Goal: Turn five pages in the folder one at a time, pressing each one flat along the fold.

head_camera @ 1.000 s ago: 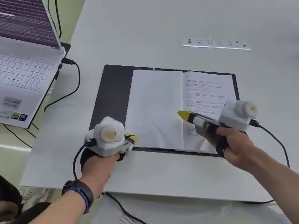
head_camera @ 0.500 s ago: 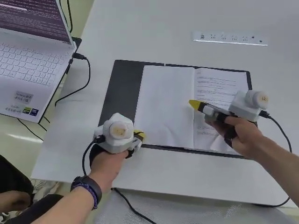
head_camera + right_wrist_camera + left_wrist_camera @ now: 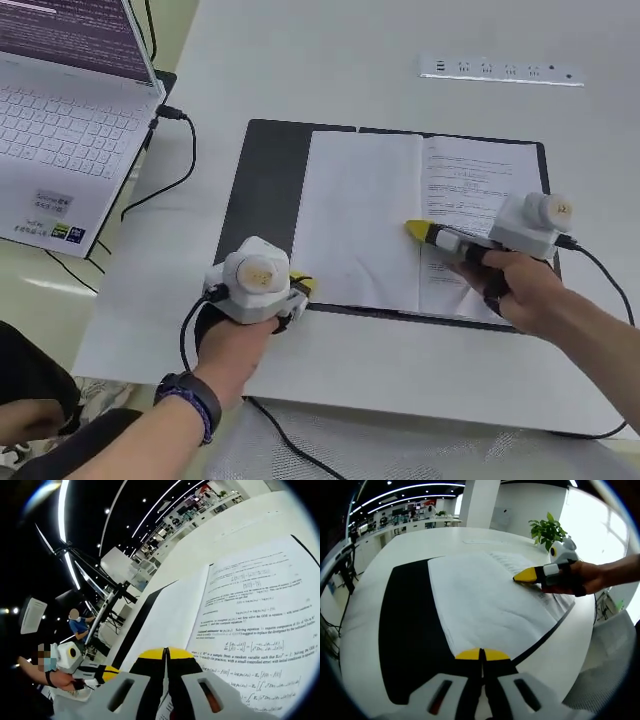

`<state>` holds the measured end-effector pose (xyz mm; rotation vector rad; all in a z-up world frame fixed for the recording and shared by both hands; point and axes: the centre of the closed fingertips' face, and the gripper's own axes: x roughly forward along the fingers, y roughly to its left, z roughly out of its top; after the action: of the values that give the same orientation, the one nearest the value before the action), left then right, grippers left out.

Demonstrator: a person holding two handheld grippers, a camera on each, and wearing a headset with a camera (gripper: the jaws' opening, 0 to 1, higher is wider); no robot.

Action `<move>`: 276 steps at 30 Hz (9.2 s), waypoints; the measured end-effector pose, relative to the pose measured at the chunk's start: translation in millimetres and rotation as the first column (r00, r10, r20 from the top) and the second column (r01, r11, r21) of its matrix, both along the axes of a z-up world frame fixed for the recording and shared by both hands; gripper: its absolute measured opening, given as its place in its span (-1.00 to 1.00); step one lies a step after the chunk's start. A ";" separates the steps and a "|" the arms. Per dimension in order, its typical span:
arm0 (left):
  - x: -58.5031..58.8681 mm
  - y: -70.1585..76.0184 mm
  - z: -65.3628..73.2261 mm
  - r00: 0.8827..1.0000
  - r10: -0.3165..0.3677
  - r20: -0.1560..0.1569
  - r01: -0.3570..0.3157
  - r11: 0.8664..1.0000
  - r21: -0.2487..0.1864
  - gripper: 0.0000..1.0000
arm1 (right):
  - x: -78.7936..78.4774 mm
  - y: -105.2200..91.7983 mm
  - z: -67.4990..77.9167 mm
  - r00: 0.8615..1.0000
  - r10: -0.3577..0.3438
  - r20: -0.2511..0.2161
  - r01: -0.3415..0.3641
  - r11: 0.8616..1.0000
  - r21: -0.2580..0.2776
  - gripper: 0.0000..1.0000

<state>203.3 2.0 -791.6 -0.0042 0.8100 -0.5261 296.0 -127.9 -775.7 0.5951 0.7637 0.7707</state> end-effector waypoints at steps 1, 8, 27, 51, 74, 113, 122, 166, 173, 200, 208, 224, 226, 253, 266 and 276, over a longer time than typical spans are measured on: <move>0.0 0.0 -0.1 1.000 -0.001 0.001 0.001 1.000 0.001 -1.00 | -0.5 0.6 0.4 1.000 0.001 0.000 -0.001 1.000 0.001 -1.00; 0.3 0.1 -0.4 1.000 -0.008 0.002 0.008 1.000 0.002 -1.00 | 7.8 4.7 4.1 1.000 -0.024 -0.002 0.024 0.999 0.023 -1.00; 0.4 0.4 -0.4 1.000 -0.022 -0.002 0.022 1.000 0.001 -1.00 | 52.6 7.7 19.5 0.976 -0.211 -0.062 0.217 0.969 0.118 -1.00; 2.2 1.3 -3.1 0.999 -0.046 0.003 0.046 0.999 0.006 -1.00 | 115.3 -5.9 20.3 0.895 -0.434 -0.103 0.446 0.875 0.188 -1.00; 4.5 2.7 -5.3 0.999 -0.038 0.004 0.038 0.999 -0.002 -1.00 | 163.6 -13.3 -7.9 0.902 -0.427 -0.059 0.431 0.892 0.138 -1.00; 1.5 2.0 -2.0 1.000 0.023 0.015 -0.023 0.999 -0.026 -1.00 | -4.8 13.6 19.3 0.988 -0.146 0.055 0.144 0.988 0.050 -1.00; 0.4 1.7 -0.2 0.999 0.031 0.008 -0.031 0.999 -0.028 -1.00 | -34.9 15.0 16.8 0.993 -0.112 0.041 0.110 0.993 0.042 -1.00; -1.1 0.6 -1.3 1.000 -0.005 0.016 0.005 1.000 -0.001 -1.00 | -95.2 10.0 -5.2 0.999 -0.026 0.025 0.026 1.000 0.000 -1.00; -1.3 0.8 -1.1 1.000 -0.004 0.011 0.004 1.000 0.000 -1.00 | -96.0 10.5 -5.4 0.999 -0.024 0.027 0.024 1.000 -0.013 -1.00; -1.9 -1.5 0.0 1.000 0.002 -0.015 -0.001 0.999 0.050 -1.00 | -101.9 10.8 -2.4 1.000 0.024 0.010 -0.023 0.999 -0.040 -1.00; -0.4 -2.8 28.8 0.999 0.013 0.034 -0.013 1.000 0.004 -0.85 | -89.9 -12.9 26.3 0.993 0.031 0.110 -0.023 0.997 -0.069 -0.78; -13.3 24.2 66.9 0.992 0.039 0.121 -0.036 0.999 -0.026 -0.47 | -100.5 -95.2 58.7 0.970 -0.042 0.238 0.091 0.976 -0.197 -0.25; -15.2 27.3 72.3 0.991 0.042 0.130 -0.040 0.999 -0.023 -0.41 | -104.5 -104.5 57.1 0.970 -0.029 0.242 0.094 0.962 -0.258 -0.20; -30.9 57.8 127.3 0.968 0.117 0.222 -0.114 0.993 -0.030 0.12 | -134.3 -141.1 81.8 0.953 -0.132 0.272 0.202 0.947 -0.248 0.10; -27.9 65.3 132.3 0.963 0.142 0.230 -0.135 0.990 -0.047 0.18 | -137.2 -154.3 83.3 0.945 -0.192 0.266 0.254 0.941 -0.222 0.11; -28.8 60.9 134.3 0.963 0.131 0.235 -0.122 0.991 -0.053 0.26 | -144.8 -159.3 85.4 0.945 -0.179 0.274 0.248 0.938 -0.243 0.16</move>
<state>174.5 62.9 -657.3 -0.0276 0.5601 -0.4113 151.2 -287.3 -690.2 0.3164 0.5496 0.5118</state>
